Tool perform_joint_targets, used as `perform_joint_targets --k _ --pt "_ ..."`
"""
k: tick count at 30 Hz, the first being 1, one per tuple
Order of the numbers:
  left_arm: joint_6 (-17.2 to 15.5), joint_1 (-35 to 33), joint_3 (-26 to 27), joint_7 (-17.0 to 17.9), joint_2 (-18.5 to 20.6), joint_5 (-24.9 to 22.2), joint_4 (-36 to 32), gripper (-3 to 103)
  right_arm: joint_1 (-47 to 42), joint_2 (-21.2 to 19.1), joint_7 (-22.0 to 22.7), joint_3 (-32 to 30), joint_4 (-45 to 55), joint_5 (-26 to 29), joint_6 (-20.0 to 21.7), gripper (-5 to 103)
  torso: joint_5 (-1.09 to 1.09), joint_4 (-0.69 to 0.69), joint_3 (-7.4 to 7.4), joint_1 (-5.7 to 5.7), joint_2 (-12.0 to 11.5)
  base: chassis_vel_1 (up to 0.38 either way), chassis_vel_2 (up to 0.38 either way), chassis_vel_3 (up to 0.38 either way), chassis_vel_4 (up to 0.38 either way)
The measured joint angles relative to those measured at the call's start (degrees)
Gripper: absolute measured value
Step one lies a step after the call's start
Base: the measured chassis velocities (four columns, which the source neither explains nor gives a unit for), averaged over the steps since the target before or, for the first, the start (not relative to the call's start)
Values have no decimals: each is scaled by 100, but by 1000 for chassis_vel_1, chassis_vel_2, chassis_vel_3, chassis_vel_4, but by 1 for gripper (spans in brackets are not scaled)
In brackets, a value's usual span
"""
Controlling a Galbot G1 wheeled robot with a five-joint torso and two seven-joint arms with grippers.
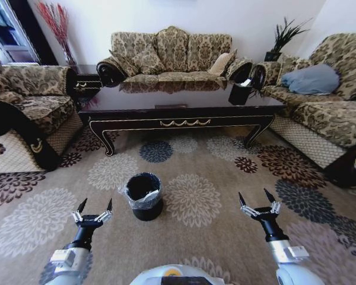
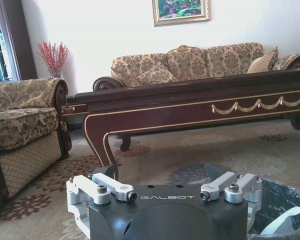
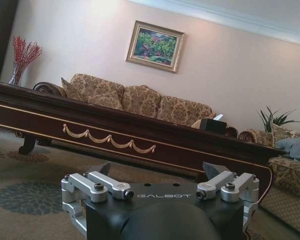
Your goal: Move to the front of the table and pick up the trash from the floor, then place it into the trash bin.
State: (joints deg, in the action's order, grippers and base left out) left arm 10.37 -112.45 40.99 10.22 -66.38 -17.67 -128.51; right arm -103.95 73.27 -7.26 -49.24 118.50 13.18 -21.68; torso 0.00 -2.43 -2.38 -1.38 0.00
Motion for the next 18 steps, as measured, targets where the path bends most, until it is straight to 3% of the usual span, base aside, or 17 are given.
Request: perform_joint_targets --k 18 --pt "-2 0 1 6 0 -4 0 100 0 0 4 -1 5 2 1 100 0 0 0 0 0 30 -35 -37 37"
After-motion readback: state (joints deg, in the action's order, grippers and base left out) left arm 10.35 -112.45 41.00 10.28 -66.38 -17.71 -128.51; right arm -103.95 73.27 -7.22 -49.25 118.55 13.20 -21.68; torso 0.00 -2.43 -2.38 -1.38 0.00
